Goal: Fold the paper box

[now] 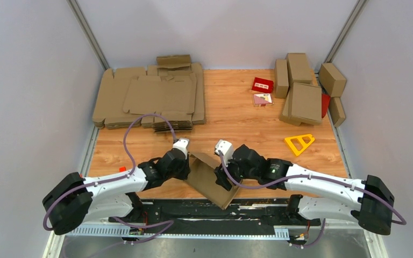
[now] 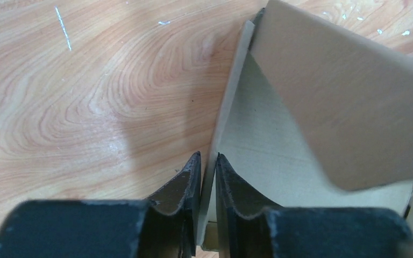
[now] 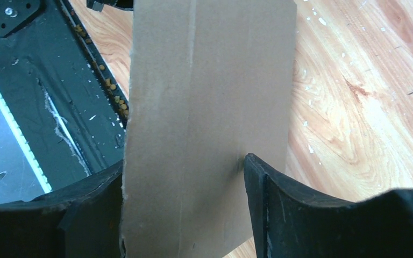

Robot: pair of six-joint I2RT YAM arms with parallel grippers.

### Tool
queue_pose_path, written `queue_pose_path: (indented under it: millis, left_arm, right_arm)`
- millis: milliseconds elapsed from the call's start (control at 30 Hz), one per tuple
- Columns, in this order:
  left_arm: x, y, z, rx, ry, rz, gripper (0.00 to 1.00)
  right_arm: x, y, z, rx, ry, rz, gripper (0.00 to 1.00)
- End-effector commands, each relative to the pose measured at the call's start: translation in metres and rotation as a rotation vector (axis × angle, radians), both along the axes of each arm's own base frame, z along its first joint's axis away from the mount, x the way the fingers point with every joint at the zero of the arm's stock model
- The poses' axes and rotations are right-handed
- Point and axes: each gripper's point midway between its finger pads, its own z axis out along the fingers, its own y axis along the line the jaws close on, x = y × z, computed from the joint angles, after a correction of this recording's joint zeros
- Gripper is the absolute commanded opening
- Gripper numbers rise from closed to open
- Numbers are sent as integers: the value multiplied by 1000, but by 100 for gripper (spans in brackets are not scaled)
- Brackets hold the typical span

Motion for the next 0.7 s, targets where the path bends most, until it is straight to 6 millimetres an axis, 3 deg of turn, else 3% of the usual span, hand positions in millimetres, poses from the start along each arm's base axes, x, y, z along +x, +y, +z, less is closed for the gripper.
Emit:
queue_pose_path:
  millis: [0,233,400,533,667]
  left_arm:
    - [13,-9,10,-40,-54,13,17]
    - [35,-16,16,-62,-132,69,8]
    - [50,-22,18,-40,-159,102,9]
    - [48,-28,19,-56,-130,92,30]
    - [39,-24,25,-68,-116,76,44]
  right_arm:
    - [13,4,4,12,-56,-58,65]
    - [31,7,16,31,-125,-121,69]
    - [32,3,4,6,-139,-122,74]
    - [30,-3,-10,-17,-125,-130,77]
    - [29,-7,-20,-29,-121,-141,79]
